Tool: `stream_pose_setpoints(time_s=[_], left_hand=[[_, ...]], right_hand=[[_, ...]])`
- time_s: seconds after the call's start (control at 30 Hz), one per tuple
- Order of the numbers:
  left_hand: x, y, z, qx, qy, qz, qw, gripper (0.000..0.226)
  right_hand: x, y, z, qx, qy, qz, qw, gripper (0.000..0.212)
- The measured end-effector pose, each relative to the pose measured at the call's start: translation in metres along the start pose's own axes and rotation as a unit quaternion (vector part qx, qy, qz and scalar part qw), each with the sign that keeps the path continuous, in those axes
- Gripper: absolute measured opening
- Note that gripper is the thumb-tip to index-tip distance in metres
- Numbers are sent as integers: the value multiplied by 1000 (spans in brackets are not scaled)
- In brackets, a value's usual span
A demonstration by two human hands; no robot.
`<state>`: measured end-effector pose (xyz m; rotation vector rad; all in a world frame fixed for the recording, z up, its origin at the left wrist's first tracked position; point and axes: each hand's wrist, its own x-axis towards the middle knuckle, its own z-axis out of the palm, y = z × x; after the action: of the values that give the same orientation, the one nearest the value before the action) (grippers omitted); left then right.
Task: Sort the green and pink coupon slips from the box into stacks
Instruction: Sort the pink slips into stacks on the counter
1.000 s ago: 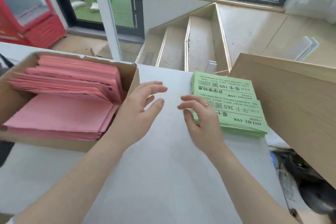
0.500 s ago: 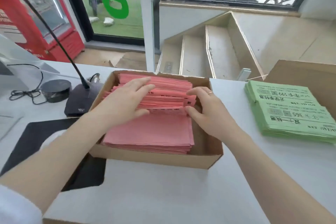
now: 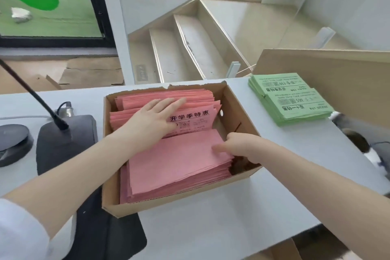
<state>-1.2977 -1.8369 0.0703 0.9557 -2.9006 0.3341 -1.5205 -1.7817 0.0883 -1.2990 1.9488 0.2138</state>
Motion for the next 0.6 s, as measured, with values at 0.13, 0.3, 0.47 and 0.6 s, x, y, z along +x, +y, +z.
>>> stream_pose_setpoints(time_s=[0.13,0.3,0.47,0.6], left_hand=[[-1,3,8,-10,13,-9,1000,29],[-3,8,11,-7,37,-5,999,22],[-6,7,5,-55,-9,-8,998,31],[-10,12,-15,-136,-99,-63,984,94]], right_hand=[[8,-9,7,82,-47,44,995,44],[16,-7,17,203,-91,89,971,56],[13,-6,7,318,-117,76,938,35],[10,-6,0,365,-139,67,918,16]])
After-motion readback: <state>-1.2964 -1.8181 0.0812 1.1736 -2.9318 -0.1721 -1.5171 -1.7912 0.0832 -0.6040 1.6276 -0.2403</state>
